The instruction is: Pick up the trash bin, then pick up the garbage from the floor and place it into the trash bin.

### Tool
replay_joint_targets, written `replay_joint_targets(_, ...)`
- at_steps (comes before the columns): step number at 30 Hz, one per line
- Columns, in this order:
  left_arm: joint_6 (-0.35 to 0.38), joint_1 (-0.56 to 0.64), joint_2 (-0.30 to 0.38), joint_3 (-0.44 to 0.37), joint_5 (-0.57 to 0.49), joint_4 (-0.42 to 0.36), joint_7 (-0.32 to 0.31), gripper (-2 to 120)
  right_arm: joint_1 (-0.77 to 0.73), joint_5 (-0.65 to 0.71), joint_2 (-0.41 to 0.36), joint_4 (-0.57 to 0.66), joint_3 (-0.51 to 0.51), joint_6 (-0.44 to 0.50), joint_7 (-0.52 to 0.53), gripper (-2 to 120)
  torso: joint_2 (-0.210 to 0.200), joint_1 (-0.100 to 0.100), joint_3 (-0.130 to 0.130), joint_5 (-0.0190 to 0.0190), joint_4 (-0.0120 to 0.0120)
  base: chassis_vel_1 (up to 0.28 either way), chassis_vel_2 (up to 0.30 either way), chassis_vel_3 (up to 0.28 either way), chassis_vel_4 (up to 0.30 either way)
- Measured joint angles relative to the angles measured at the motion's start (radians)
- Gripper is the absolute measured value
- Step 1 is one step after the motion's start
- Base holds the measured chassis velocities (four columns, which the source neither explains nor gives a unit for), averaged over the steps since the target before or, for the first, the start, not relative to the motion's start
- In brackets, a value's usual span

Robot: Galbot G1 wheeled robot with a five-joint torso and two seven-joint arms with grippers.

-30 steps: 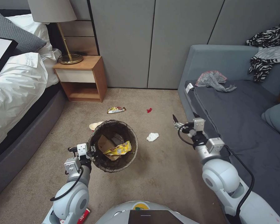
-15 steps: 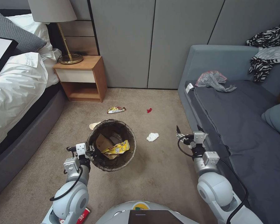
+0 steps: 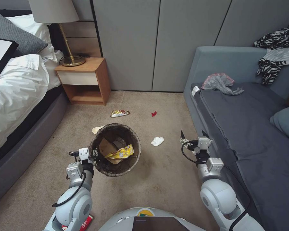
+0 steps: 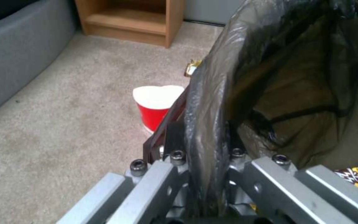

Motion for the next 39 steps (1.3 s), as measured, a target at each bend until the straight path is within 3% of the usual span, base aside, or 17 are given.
replay_joint_targets(39, 0.000, 0.013, 0.001, 0.003, 0.002, -0.017, -0.002, 0, 0.032, 0.008, 0.000, -0.009, -0.021, 0.001, 0.026, 100, 0.000, 0.000, 0.000, 0.0000, 0.0001, -0.082, 0.079, 0.082, -0.077)
